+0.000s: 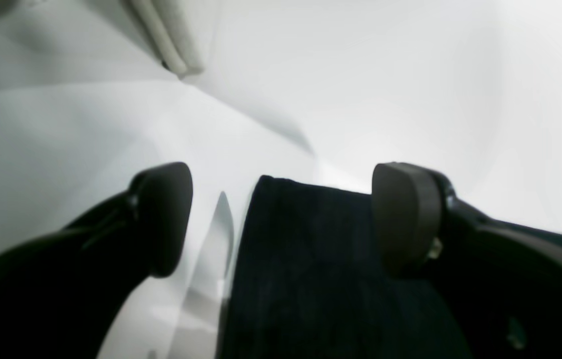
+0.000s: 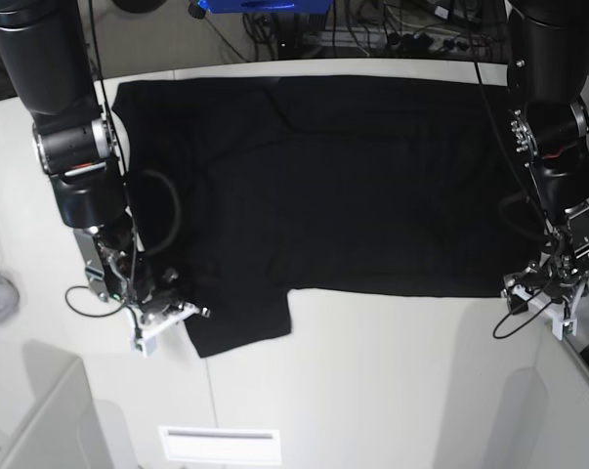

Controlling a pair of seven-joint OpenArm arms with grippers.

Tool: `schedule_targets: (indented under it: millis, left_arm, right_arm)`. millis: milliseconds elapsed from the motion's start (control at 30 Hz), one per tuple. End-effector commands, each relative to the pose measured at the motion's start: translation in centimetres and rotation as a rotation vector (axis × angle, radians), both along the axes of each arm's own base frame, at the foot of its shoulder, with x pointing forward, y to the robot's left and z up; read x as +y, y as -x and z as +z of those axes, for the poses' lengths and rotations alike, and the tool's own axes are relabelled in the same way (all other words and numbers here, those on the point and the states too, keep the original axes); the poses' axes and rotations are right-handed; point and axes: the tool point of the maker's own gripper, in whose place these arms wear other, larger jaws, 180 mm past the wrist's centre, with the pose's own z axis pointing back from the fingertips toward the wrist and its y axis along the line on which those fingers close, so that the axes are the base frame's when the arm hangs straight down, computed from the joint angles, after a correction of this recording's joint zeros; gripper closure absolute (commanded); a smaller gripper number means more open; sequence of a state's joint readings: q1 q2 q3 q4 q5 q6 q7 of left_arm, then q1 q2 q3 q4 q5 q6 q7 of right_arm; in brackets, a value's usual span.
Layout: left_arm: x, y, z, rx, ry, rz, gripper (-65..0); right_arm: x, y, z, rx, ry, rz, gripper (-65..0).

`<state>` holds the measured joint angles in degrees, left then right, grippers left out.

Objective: Fold the T-shirt properly
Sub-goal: 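Reach left gripper to the opposite hem corner and grasp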

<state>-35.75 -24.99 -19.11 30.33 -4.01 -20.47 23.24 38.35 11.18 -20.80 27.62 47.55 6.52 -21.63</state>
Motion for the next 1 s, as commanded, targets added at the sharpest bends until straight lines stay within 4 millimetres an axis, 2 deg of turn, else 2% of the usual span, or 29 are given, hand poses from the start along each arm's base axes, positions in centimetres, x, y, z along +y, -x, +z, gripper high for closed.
schedule_targets:
  millis: [0,100,367,567,867,933,967]
  left_arm:
    - [1.2,-1.4,2.5,-0.061,-0.027,0.013,-54.1]
    - [1.0,-1.7,2.2,-0.046,-0.011,0.022,-54.1]
    - [0.9,-0.7,0.5,-0.012,-0.002,0.027,-54.1]
    - [0.6,0.7,-2.1,0.013,0.032,0.050,-54.1]
    - [0.2,0.5,-2.2,-0.004,0.044,0.049,-53.6]
    - [0.1,0.5,-2.2,-0.003,0.044,0.047,-50.7]
    - [0.1,0.4,-2.2,-0.004,0.046,0.047,-46.9]
  right_arm:
    - [-0.3,-1.5,1.7,-0.041,0.004,-0.001,0.0]
    - [-0.3,-1.5,1.7,-0.042,0.004,0.000,0.0]
    - [-0.4,-1.5,1.7,-0.042,0.005,-0.001,0.0]
    - [-0.3,-1.6,1.9,-0.047,0.004,0.001,0.0]
    - [-0.4,-1.5,1.9,-0.046,0.005,0.000,0.0]
    - [-0.4,-1.5,1.9,-0.046,0.005,0.000,0.0]
    - [-0.4,-1.5,1.9,-0.046,0.005,0.000,0.0]
